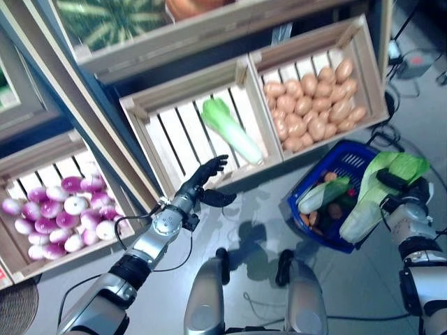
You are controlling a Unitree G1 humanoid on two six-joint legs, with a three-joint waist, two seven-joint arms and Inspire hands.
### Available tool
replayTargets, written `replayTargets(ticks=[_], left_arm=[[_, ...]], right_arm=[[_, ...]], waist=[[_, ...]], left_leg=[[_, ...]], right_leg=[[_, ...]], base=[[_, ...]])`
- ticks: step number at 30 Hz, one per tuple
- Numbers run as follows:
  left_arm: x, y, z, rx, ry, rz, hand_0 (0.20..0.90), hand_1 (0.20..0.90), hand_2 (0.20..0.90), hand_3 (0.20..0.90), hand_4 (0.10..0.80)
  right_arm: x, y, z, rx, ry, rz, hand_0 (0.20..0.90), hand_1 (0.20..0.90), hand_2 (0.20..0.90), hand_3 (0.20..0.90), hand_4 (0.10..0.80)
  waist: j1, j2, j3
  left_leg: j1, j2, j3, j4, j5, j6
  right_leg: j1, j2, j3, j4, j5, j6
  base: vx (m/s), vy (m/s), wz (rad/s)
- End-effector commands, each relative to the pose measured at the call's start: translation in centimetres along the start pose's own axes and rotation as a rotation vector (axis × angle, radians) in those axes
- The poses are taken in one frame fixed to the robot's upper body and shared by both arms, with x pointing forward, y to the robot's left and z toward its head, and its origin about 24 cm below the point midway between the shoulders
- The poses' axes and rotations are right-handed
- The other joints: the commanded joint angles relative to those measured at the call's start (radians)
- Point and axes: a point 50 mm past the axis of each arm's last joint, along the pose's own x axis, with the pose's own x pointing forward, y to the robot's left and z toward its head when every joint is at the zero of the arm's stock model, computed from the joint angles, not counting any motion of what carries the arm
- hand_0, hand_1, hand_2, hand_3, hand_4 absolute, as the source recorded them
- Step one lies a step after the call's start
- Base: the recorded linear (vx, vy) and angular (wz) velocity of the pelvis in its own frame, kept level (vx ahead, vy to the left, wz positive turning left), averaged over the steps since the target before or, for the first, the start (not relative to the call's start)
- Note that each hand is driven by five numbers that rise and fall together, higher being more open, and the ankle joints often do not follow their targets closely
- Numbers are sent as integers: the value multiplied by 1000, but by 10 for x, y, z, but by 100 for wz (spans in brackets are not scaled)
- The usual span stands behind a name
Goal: Put vegetables into the basket
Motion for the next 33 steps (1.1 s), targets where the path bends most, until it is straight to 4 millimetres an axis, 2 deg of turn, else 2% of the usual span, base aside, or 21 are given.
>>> replayTargets(ticks=[1,6,7,8,11,12,13,14,20,24,25,26,27,31,33], left_arm=[[1,8,56,-56,-342,72,900,900,900,900,800],[1,10,81,-47,-487,120,900,900,900,900,800],[1,11,84,-40,-510,128,900,900,900,900,800],[0,12,91,-8,-557,140,900,900,900,900,800],[-1,14,102,61,-622,163,900,900,900,900,800],[-1,15,105,74,-635,172,900,900,900,900,800],[-2,16,106,76,-644,181,900,900,900,900,800],[-1,20,109,82,-655,202,900,900,900,900,800],[1,33,119,147,-691,269,900,900,900,900,800],[3,46,128,295,-716,362,900,900,900,900,800],[3,51,130,341,-722,387,900,900,900,900,800],[3,61,134,472,-735,458,900,900,900,900,800],[4,64,135,492,-736,471,900,900,900,900,800],[7,101,153,707,-723,622,900,900,900,900,800],[11,117,159,838,-682,675,900,900,900,900,800]], right_arm=[[5,-19,62,12,-278,-116,300,300,300,300,400],[7,-20,67,37,-274,-152,300,300,300,300,400],[7,-20,66,44,-264,-157,815,815,815,815,744],[7,-20,65,62,-265,-152,900,900,900,900,800],[6,-16,73,93,-297,-102,900,900,900,900,800],[6,-15,75,94,-303,-96,900,900,900,900,800],[6,-14,77,95,-306,-90,900,900,900,900,800],[6,-15,77,99,-308,-77,900,900,900,900,800],[7,-14,75,107,-295,-38,900,900,900,900,800],[9,-15,74,94,-265,-15,900,900,900,900,800],[10,-15,73,87,-262,-9,900,900,900,900,800],[10,-16,74,75,-262,1,900,900,900,900,800],[10,-16,74,75,-261,3,900,900,900,900,800],[10,-13,73,63,-260,16,900,900,900,900,800],[9,-11,79,58,-290,10,900,900,900,900,800]], waist=[[10,10,-60],[5,19,-35],[3,20,-34],[1,21,-32],[-3,25,-27],[-5,26,-25],[-4,27,-26],[-4,29,-28],[-7,24,-34],[-9,16,-44],[-10,15,-46],[-12,12,-50],[-13,11,-51],[-29,2,-64],[-40,0,-66]], left_leg=[[-43,3,-2,122,-103,-15],[-172,5,-19,285,-158,-12],[-185,6,-21,304,-166,-13],[-201,8,-32,350,-205,-21],[-238,8,-37,397,-219,-22],[-255,8,-33,398,-196,-16],[-260,9,-40,425,-227,-25],[-276,10,-44,446,-232,-26],[-314,13,-56,484,-236,-32],[-304,22,-59,476,-229,-38],[-299,25,-59,473,-228,-39],[-291,32,-58,470,-225,-42],[-289,33,-58,470,-225,-42],[-268,58,-51,459,-216,-51],[-265,71,-47,460,-213,-56]], right_leg=[[21,-32,1,120,-53,-37],[-119,-55,30,266,-99,-43],[-134,-56,31,283,-106,-43],[-154,-56,43,326,-140,-32],[-198,-61,47,374,-154,-33],[-215,-64,43,374,-133,-42],[-223,-62,52,405,-163,-32],[-242,-65,55,429,-170,-31],[-285,-68,60,473,-176,-25],[-279,-69,58,466,-169,-19],[-275,-69,59,463,-167,-18],[-269,-69,61,460,-165,-16],[-267,-69,61,459,-165,-15],[-251,-70,67,451,-160,-7],[-250,-71,74,455,-160,-3]], base=[[-96,13,5],[-89,1,7],[20,-39,12],[24,-31,9],[-39,-10,4],[0,0,0],[-19,-9,3],[58,-20,2],[0,-7,-1],[27,-10,-1],[53,4,-2],[59,6,-2],[83,14,-3],[79,34,-5],[42,56,-3]])
